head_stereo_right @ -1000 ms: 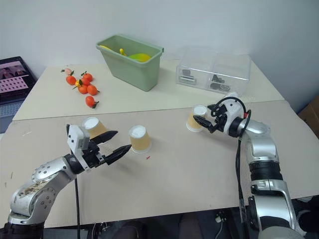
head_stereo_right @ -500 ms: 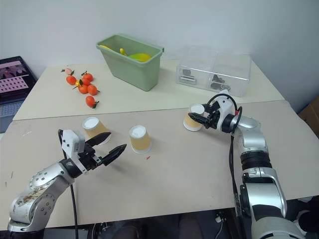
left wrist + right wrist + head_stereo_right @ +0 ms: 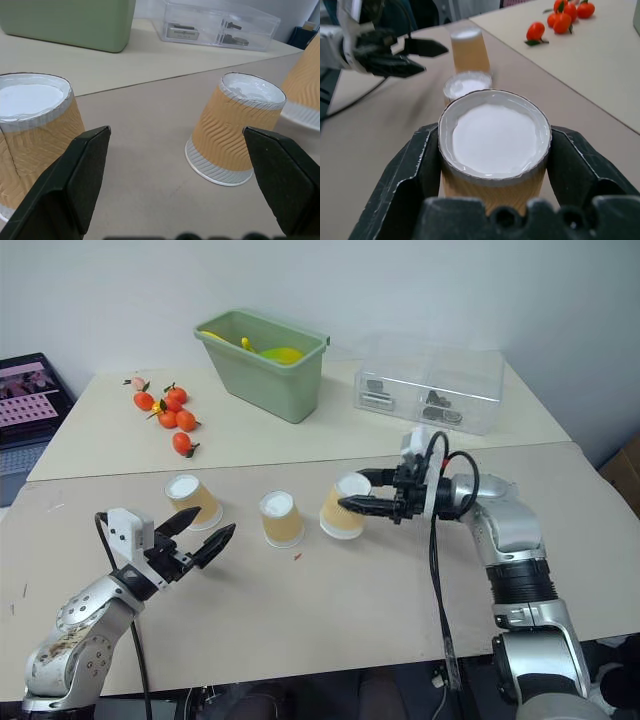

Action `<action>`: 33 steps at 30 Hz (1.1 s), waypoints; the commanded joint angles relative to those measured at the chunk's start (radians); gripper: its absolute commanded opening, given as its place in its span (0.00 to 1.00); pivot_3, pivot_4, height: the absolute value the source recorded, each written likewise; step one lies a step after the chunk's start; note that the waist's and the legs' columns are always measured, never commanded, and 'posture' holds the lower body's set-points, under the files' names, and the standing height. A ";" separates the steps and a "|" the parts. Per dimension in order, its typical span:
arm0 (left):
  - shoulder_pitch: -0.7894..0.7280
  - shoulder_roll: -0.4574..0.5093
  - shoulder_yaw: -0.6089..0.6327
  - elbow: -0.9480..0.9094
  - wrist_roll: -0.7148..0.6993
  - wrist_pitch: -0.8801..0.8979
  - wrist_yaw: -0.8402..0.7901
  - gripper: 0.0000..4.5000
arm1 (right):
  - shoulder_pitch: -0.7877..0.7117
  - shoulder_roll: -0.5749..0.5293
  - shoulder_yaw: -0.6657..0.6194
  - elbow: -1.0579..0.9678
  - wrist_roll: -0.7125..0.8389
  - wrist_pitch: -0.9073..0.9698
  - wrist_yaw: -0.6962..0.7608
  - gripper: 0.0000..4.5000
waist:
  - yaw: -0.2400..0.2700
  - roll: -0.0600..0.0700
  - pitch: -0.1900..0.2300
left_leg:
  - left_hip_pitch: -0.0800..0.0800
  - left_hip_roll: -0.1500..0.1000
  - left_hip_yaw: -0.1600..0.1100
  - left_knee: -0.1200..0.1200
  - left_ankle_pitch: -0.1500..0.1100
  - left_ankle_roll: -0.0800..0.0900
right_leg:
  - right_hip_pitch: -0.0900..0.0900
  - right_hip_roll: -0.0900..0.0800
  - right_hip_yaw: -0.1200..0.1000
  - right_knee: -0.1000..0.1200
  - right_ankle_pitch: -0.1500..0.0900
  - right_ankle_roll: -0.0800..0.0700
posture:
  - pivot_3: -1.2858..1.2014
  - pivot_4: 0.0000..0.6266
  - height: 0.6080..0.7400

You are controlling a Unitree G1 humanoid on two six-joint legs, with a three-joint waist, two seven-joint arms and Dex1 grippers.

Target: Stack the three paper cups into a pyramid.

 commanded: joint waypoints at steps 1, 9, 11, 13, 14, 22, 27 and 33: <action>-0.004 -0.003 0.009 -0.020 0.001 -0.027 0.002 1.00 | -0.046 0.017 0.033 0.042 -0.067 -0.123 0.012 0.61 | 0.000 0.000 0.000 | 0.000 0.000 0.000 0.000 0.000 0.000 | 0.000 0.000 0.000 0.000 0.000 0.000 | 0.52 0.24 0.99; -0.015 -0.016 0.002 -0.020 0.003 -0.030 0.008 1.00 | -0.103 0.072 0.049 0.141 -0.095 -0.195 0.038 0.61 | 0.000 0.000 0.000 | 0.000 0.000 0.000 0.000 0.000 -0.001 | -0.001 0.000 0.000 0.000 0.000 0.000 | 0.52 0.24 0.99; -0.013 -0.018 0.001 -0.024 0.003 -0.031 0.010 1.00 | -0.109 0.082 0.049 0.155 -0.099 -0.202 0.040 0.61 | 0.000 0.000 0.000 | 0.000 0.000 0.000 0.000 0.000 -0.001 | -0.001 0.000 0.000 0.000 0.000 0.000 | 0.52 0.24 0.99; -0.006 -0.023 0.001 -0.030 0.003 -0.032 0.015 1.00 | -0.113 0.098 0.054 0.173 -0.103 -0.212 0.040 0.61 | 0.000 0.000 0.000 | 0.000 0.000 0.000 0.000 0.000 -0.001 | -0.001 0.000 0.000 0.000 0.000 0.000 | 0.52 0.24 0.99; -0.004 -0.025 0.001 -0.032 0.003 -0.032 0.017 1.00 | -0.114 0.105 0.057 0.181 -0.103 -0.212 0.045 0.61 | -0.002 0.000 0.000 | 0.000 0.000 0.000 0.000 0.000 -0.001 | -0.001 0.000 0.000 0.000 0.000 0.000 | 0.52 0.24 0.99; 0.013 -0.032 0.007 -0.050 0.001 -0.029 0.030 1.00 | -0.134 0.156 0.064 0.255 -0.127 -0.242 0.042 0.61 | -0.003 0.000 0.000 | 0.000 0.000 0.000 0.000 0.000 -0.001 | -0.001 0.000 0.000 0.000 0.000 0.000 | 0.52 0.24 0.99; 0.018 -0.034 0.007 -0.060 -0.001 -0.027 0.039 1.00 | -0.140 0.181 0.061 0.278 -0.132 -0.250 0.054 0.90 | -0.003 0.000 0.000 | 0.000 0.000 0.000 0.000 0.000 -0.001 | -0.001 0.000 0.000 0.000 0.000 0.000 | 0.52 0.24 0.99; 0.018 -0.040 0.002 -0.059 0.000 -0.029 0.045 1.00 | -0.144 0.149 0.023 0.247 -0.092 -0.159 0.074 1.00 | -0.001 0.000 0.000 | 0.000 0.000 0.000 0.000 0.001 -0.001 | -0.001 0.000 0.000 0.000 0.000 0.000 | 0.52 0.24 0.99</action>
